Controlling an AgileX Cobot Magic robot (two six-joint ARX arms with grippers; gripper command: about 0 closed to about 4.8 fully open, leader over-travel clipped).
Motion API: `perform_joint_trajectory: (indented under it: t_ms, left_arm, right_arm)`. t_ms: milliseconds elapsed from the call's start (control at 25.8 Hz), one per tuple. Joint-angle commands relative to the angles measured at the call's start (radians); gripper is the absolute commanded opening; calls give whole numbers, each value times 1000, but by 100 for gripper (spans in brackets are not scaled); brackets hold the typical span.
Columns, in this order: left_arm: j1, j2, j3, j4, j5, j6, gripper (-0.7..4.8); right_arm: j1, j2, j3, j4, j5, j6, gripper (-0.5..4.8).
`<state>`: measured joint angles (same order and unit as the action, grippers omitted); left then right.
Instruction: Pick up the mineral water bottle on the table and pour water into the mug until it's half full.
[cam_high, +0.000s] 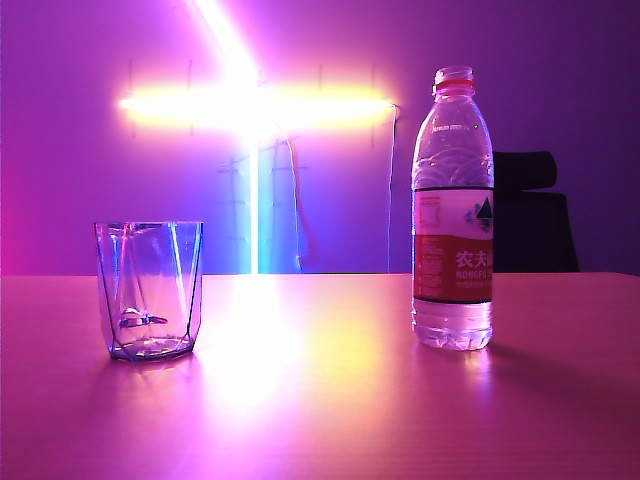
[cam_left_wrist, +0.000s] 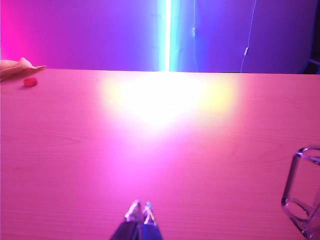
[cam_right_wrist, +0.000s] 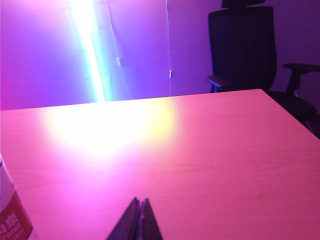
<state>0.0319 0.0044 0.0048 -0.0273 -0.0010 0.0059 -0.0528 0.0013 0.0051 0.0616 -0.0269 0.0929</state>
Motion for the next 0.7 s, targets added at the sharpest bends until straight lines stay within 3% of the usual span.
perform_joint_trajectory:
  t_ms: [39, 466, 660, 699]
  left_arm:
    - [-1, 2, 4, 6, 2, -3, -2]
    - [-15, 2, 4, 6, -2, -2, -2]
    - [-173, 2, 4, 6, -27, -3, -2]
    - [-273, 2, 4, 6, -24, -3, -2]
  right_arm:
    - [0, 0, -5, 17, 2, 0, 0]
    - [0, 0, -5, 17, 2, 0, 0]
    - [1, 0, -5, 17, -53, 80, 0]
    - [1, 0, -5, 23, -97, 148, 0]
